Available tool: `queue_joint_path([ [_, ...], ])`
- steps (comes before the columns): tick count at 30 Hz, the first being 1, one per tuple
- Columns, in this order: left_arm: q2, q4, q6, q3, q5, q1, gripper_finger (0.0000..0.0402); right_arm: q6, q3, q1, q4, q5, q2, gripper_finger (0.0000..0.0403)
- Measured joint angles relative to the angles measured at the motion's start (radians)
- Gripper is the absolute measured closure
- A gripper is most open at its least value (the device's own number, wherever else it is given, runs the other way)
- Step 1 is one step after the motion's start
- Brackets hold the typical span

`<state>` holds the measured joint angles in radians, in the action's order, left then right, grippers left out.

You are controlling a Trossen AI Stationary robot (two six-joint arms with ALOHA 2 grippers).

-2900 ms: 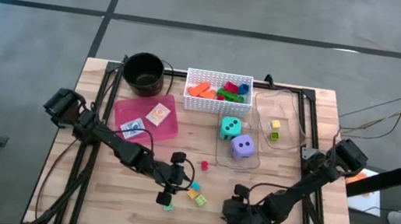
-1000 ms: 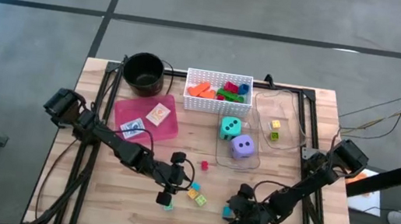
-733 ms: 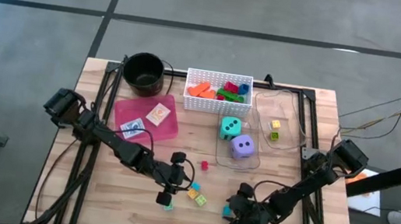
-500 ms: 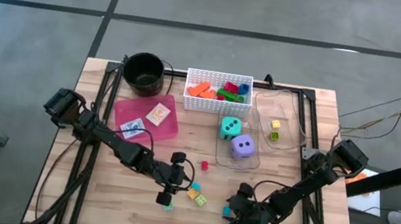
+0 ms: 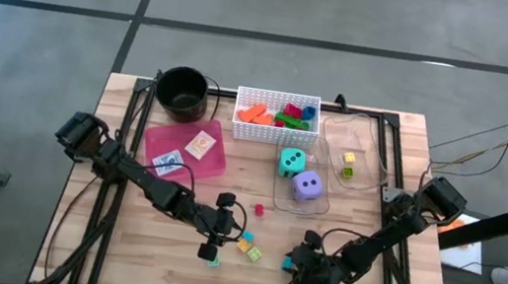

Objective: Pick & Place Toys
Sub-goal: Put the right small dark blue game piece into the right transparent bin

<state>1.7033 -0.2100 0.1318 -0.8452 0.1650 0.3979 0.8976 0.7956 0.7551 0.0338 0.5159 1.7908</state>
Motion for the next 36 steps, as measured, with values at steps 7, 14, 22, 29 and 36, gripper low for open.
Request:
queue_joint_path([
  [7, 0.000, 0.000, 0.000, 0.000, 0.000, 0.000, 0.0252, 0.001, -0.001, 0.000, 0.001, 0.003, 0.000, 0.0233],
  [14, 0.000, 0.000, 0.000, 0.000, 0.000, 0.000, 0.0252, 0.009, -0.004, 0.000, 0.003, 0.020, 0.000, 0.0244],
  [22, 0.000, 0.000, 0.000, 0.000, 0.000, 0.000, 0.0252, 0.011, -0.005, 0.000, 0.000, 0.066, -0.014, 0.0245],
  [29, 0.000, 0.000, 0.000, 0.000, 0.000, 0.000, 0.0252, -0.060, -0.005, 0.000, -0.072, 0.204, -0.161, 0.0246],
  [36, 0.000, 0.002, 0.000, 0.000, 0.000, 0.000, 0.0252, -0.087, -0.005, -0.001, -0.381, 0.390, -0.455, 0.0246],
])
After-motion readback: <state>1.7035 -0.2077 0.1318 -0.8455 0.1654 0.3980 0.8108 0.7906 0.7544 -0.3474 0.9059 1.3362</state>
